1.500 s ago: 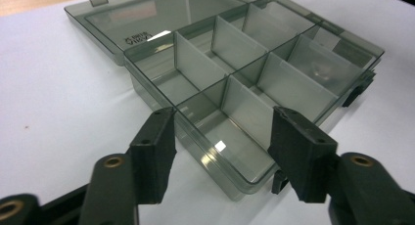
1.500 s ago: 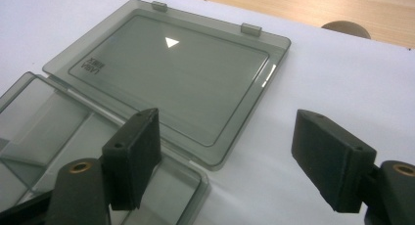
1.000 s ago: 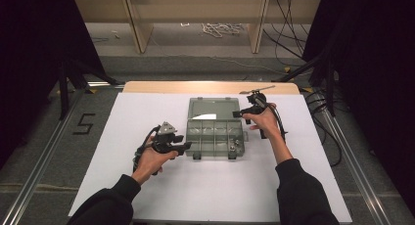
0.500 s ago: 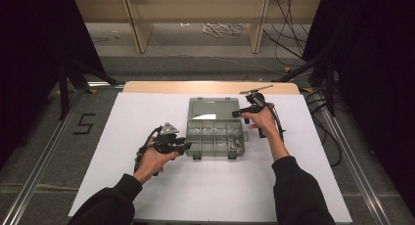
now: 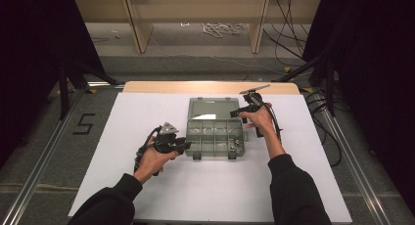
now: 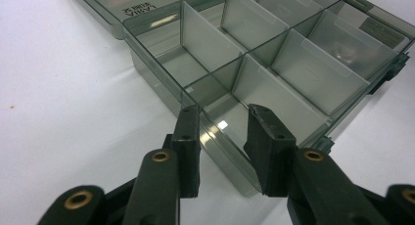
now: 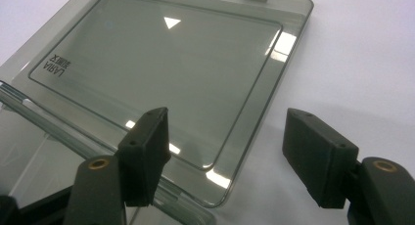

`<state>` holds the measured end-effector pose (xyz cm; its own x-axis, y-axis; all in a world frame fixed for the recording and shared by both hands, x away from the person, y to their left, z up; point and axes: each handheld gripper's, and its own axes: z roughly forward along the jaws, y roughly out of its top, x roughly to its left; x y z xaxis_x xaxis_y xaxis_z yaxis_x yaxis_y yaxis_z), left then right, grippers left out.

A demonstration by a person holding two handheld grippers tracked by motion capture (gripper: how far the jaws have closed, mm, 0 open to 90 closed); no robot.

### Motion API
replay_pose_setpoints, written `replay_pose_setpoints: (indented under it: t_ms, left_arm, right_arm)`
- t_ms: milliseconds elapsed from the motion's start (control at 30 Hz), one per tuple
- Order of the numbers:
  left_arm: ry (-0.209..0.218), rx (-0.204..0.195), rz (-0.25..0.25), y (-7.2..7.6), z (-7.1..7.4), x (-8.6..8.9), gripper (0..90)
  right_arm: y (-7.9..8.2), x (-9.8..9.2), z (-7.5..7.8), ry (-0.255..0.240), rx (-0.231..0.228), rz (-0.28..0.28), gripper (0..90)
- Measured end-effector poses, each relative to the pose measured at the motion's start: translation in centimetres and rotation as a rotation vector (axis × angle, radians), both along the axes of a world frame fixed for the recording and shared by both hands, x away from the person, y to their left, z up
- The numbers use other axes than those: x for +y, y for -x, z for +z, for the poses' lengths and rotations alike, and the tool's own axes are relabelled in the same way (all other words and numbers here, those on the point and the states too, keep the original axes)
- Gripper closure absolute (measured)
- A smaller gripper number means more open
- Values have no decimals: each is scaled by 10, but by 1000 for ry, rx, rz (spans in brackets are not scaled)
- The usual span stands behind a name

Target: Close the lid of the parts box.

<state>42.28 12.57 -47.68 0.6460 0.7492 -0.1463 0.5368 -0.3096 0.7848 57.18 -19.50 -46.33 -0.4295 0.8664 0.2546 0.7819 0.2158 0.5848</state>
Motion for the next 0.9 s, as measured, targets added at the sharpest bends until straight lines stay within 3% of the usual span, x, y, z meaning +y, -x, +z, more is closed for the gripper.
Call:
replay_pose_setpoints:
  t_ms: [100, 167, 367, 433, 700, 767, 833, 900]
  left_arm:
    - [0, -2, 0, 0, 0, 0, 667]
    - [-1, -1, -3, 0, 0, 0, 667]
    - [-3, 0, -7, 0, 0, 1, 668]
    - [-3, -1, -7, 0, 0, 1, 668]
    - [-2, -3, 0, 0, 0, 0, 668]
    - [-2, -3, 0, 0, 0, 0, 668]
    - [-2, -4, 0, 0, 0, 0, 667]
    - [-2, -4, 0, 0, 0, 0, 668]
  right_arm:
    - [-1, 0, -3, 12, 6, 10, 349]
    - [-1, 2, -2, -10, 28, -14, 350]
    - [-3, 2, -3, 3, 28, -11, 355]
    - [-2, 4, -3, -3, 55, -29, 356]
    - [-4, 4, -5, 7, 31, 2, 374]
    - [-2, 7, -4, -11, 62, -26, 379]
    - [-4, 5, -5, 2, 33, -3, 383]
    - [-4, 6, -4, -3, 55, -15, 384]
